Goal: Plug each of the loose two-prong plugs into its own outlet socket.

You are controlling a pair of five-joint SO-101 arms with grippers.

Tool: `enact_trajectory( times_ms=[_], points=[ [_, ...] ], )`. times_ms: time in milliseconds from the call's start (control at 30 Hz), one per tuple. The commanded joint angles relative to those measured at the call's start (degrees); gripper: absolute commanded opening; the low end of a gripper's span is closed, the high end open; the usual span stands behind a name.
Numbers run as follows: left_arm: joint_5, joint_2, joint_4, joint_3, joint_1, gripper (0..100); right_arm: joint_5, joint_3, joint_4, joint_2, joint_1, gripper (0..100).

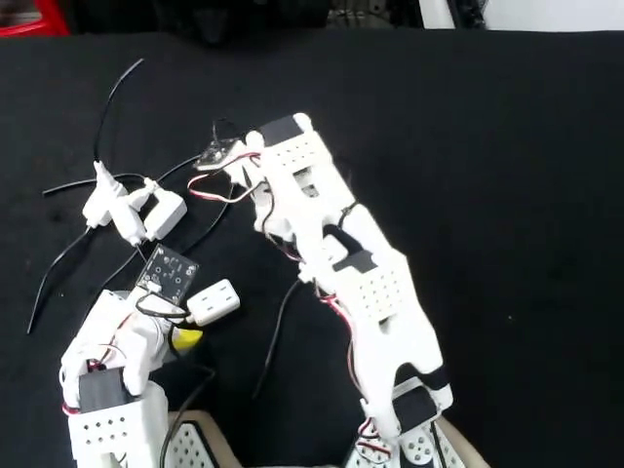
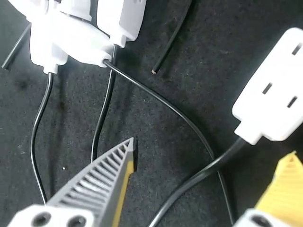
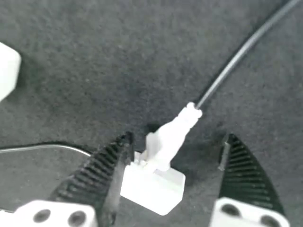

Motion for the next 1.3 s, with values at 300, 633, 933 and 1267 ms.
enact_trajectory(
  times_ms=[300,633,933,1267],
  points=[
    [-0.70,-0.26,-0.88,1.19,0.66,44,0.18,-4.97,2.29,-3.74,-0.88,28.6],
    [-0.70,-0.26,-0.88,1.19,0.75,44,-3.08,-3.30,2.37,-4.09,3.16,18.1],
    [-0.62,-0.26,-0.97,1.10,0.40,44,-6.51,-4.00,2.29,-2.51,1.58,19.1],
    [-0.62,-0.26,-1.05,1.19,0.31,44,-6.59,-9.63,2.20,5.32,1.49,19.1]
  ],
)
